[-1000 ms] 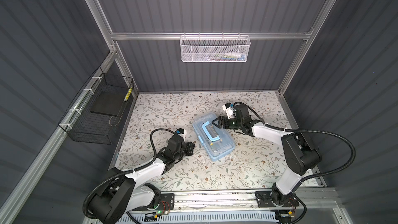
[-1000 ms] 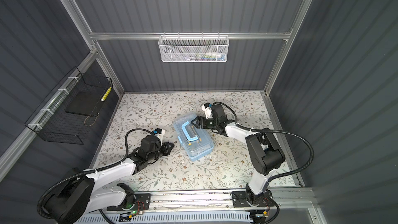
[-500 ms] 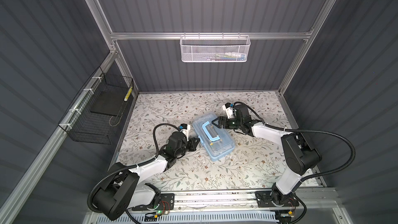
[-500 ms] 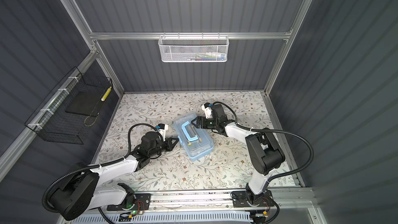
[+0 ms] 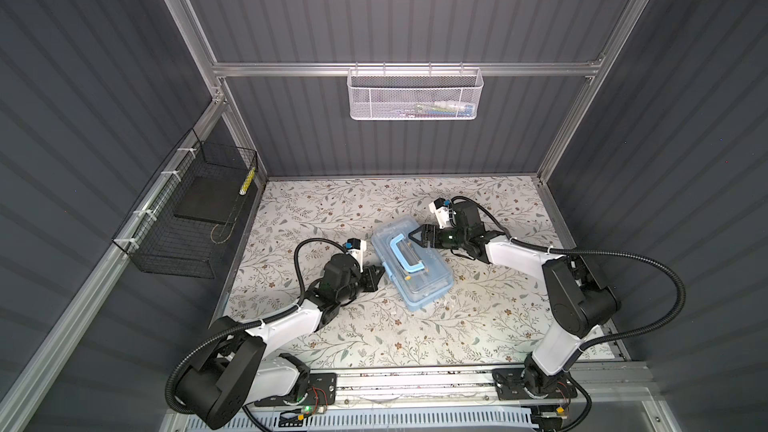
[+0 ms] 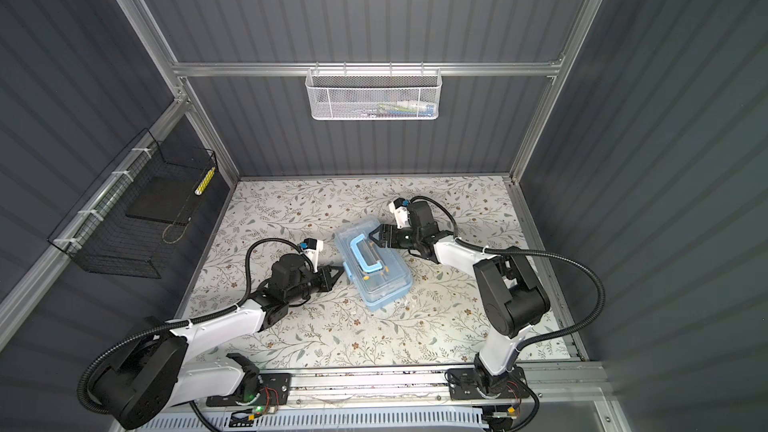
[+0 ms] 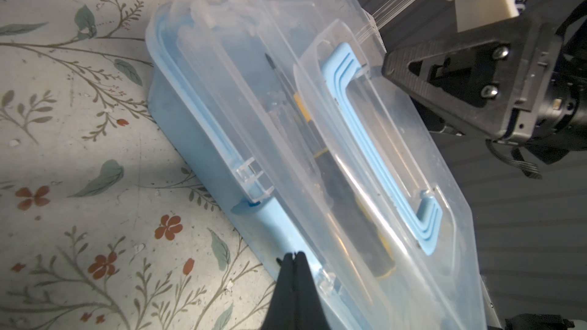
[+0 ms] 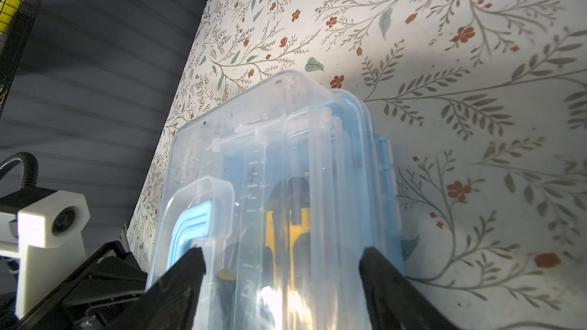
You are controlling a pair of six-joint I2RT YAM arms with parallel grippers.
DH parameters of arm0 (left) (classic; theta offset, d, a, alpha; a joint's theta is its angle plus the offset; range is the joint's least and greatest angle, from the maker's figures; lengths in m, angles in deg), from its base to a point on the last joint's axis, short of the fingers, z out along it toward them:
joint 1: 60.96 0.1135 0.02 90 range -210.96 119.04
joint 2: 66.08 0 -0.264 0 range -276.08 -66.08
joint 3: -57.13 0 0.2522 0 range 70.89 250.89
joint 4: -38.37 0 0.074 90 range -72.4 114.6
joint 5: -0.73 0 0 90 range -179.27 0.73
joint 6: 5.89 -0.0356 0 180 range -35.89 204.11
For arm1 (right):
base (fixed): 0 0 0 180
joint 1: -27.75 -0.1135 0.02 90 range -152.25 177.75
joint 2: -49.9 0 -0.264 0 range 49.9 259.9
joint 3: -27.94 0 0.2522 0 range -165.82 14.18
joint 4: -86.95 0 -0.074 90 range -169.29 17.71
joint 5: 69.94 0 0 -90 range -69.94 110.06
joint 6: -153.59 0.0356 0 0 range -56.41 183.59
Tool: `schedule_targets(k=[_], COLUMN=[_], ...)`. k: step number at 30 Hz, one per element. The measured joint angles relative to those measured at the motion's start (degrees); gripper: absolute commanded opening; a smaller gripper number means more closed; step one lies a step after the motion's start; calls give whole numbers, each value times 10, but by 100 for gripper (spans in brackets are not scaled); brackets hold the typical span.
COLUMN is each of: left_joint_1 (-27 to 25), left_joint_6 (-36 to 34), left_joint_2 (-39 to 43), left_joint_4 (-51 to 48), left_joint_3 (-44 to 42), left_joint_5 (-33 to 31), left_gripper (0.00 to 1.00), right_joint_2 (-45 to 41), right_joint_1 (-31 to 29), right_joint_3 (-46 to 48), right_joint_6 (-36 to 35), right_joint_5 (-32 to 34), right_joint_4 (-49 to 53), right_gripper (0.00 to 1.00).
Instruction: Pack the tool kit
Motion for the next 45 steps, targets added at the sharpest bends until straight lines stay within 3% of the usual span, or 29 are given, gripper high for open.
schedule_targets(k=[31,45], left_joint_1=[4,7], left_joint_6=[-2,-2], left_joint_2=[-89,-135], left_joint_4=[16,-24], left_joint_3=[14,54], left_joint_5=[16,15], left_gripper=[0,0], right_joint_2=[3,7], right_joint_1=[-6,-19], right_joint_3=[-1,-17], right_joint_6=[0,-15], right_joint_5=[10,35], right_joint_4=[-6,16], right_gripper=[80,80])
